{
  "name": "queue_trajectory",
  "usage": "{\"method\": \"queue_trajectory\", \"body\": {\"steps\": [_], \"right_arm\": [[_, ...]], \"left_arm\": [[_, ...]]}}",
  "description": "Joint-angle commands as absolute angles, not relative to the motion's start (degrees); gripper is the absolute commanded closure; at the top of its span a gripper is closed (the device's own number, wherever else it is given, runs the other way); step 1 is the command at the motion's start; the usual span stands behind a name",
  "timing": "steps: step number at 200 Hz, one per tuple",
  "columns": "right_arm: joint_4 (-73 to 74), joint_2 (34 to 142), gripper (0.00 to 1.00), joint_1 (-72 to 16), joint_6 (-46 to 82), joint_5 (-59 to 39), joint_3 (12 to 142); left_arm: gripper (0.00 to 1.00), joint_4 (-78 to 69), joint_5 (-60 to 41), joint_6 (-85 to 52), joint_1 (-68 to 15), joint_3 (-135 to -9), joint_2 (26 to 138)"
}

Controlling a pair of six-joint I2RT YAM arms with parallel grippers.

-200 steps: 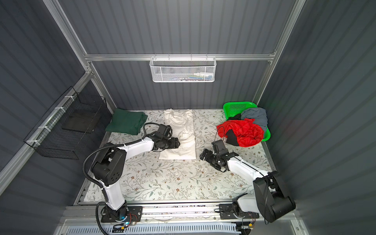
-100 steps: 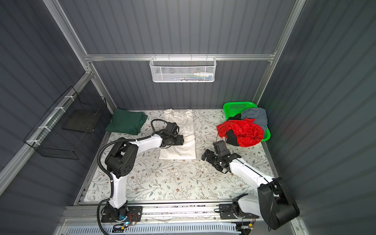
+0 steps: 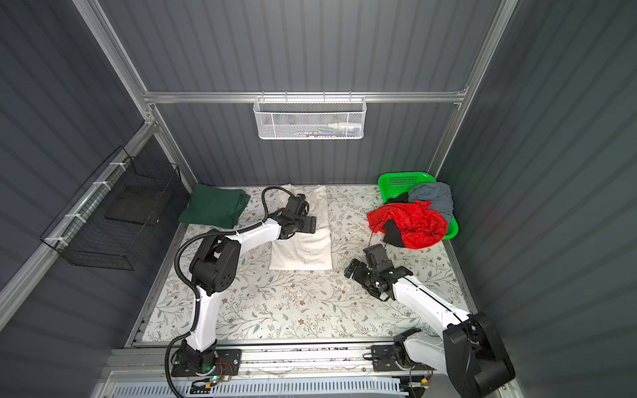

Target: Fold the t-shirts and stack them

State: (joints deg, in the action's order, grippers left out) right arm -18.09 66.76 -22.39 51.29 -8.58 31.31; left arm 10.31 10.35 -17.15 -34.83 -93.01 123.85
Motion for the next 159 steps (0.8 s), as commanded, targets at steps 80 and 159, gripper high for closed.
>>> {"method": "queue_trajectory", "body": {"steps": [80,159], "right_arm": [[-14.24,65.24,0.01,-23.28,56.05,-12.99,28.2],[-7.51,74.75,0.01,-27.5,54.59,-14.78,35.48]], "left_arm": [[0.0,6.97,20.64,-14.62,-34.54,-79.83,102.25],[0.0,12.36,18.77,-26.13,-26.67,-57.41,79.13]]}}
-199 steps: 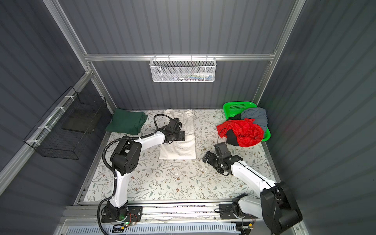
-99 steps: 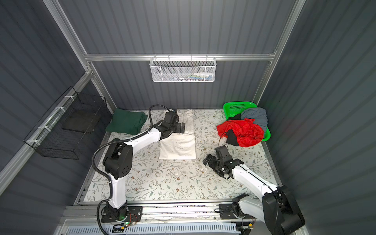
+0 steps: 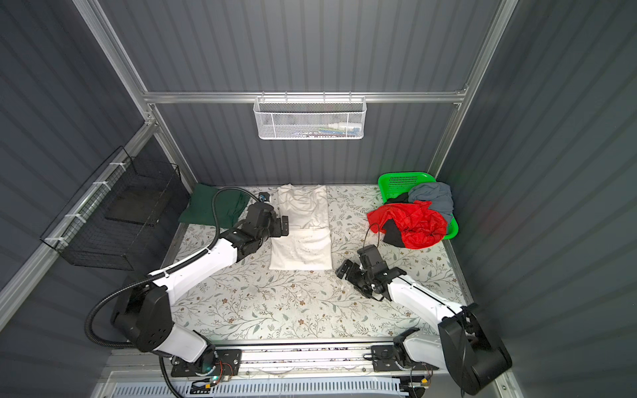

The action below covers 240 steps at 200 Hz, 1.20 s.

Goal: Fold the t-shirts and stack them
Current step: 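Move both grippers to the near edge of the folded white shirt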

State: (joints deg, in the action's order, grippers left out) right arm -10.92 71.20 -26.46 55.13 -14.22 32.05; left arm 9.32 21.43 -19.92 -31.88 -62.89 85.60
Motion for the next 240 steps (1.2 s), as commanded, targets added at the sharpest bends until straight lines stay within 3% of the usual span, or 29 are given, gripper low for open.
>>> {"method": "queue_trajectory", "body": {"steps": [1,31,71,122,157,204,240], "right_arm": [[-7.45,74.86,0.01,-27.55,54.59,-14.73,35.67],[-1.52,79.25,0.02,-28.67,56.38,-15.18,36.83],[1.22,84.63,0.13,-28.87,57.19,-14.43,39.22],[5.8,88.89,0.32,-29.51,59.43,-14.76,39.13],[8.37,91.04,0.34,-30.0,61.83,-15.46,37.98],[9.71,92.35,0.39,-30.57,63.78,-14.59,37.04],[11.33,92.82,0.4,-30.5,65.78,-13.89,35.06]], "left_arm": [[0.0,12.29,18.57,-26.34,-26.48,-57.05,78.9],[0.0,15.71,14.66,-27.73,-21.91,-53.02,75.51],[0.01,16.28,4.44,-30.44,-16.79,-49.84,74.62],[0.12,8.4,-13.16,-38.6,-14.61,-43.77,78.43],[0.19,1.86,-20.61,-43.94,-14.65,-38.49,80.21],[0.35,0.66,-20.2,-46.94,-14.68,-35.1,80.32],[0.41,-1.64,-21.13,-49.03,-14.68,-33.26,82.18]]}}
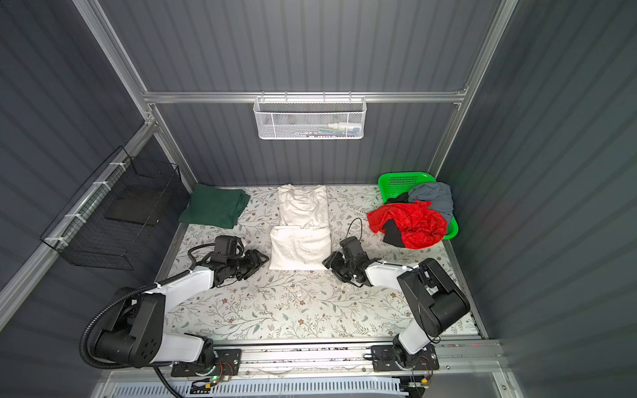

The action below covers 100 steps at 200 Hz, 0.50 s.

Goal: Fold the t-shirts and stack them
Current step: 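Move both grippers to the near edge of the folded white shirt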

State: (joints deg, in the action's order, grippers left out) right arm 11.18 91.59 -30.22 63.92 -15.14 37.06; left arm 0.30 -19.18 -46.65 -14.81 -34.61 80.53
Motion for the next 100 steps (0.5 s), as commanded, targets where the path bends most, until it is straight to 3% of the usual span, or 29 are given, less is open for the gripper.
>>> {"method": "queue_trajectory", "body": {"steps": [1,52,100], "right_arm": [[11.34,92.86,0.4,-30.54,65.81,-13.89,35.06],[12.48,92.86,0.44,-30.54,66.78,-13.14,34.1],[14.83,94.0,0.54,-31.15,68.13,-13.46,33.08]], "left_arm": [[0.41,-1.7,-21.2,-49.08,-14.68,-33.28,82.18],[0.41,-3.64,-22.42,-50.43,-14.77,-32.15,82.76],[0.44,-8.11,-21.73,-52.4,-17.52,-30.98,85.91]]}}
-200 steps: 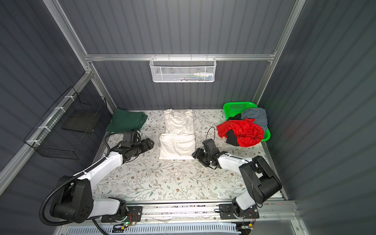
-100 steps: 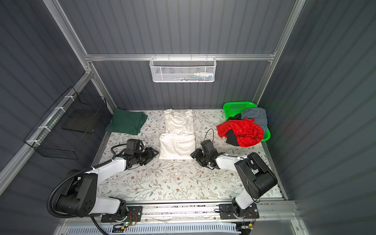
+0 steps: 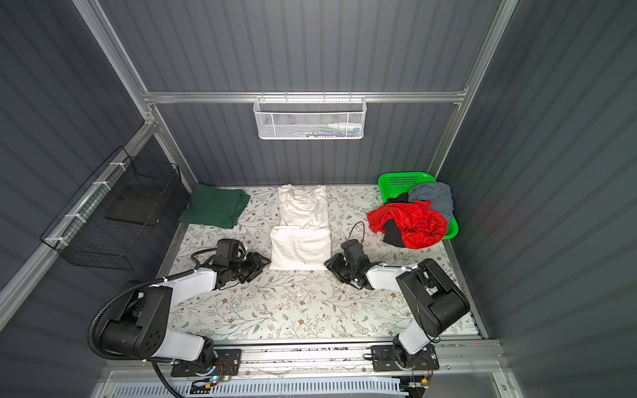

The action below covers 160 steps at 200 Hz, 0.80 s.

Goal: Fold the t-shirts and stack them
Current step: 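Move both grippers to the near edge of the folded white shirt, then grasp the near edge of the folded shirt with both grippers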

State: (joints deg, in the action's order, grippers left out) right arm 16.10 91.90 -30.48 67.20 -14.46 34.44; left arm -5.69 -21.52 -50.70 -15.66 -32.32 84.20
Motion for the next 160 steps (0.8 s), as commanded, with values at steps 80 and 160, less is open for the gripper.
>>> {"method": "queue_trajectory", "body": {"steps": [80,160], "right_arm": [[15.12,95.53,0.68,-31.78,69.08,-13.07,33.09],[12.89,94.32,1.0,-31.83,67.68,-11.58,34.23]], "left_arm": [[0.57,-12.12,-17.36,-52.93,-22.94,-30.99,92.45],[1.0,-6.08,-14.99,-47.78,-22.94,-34.99,93.07]]}}
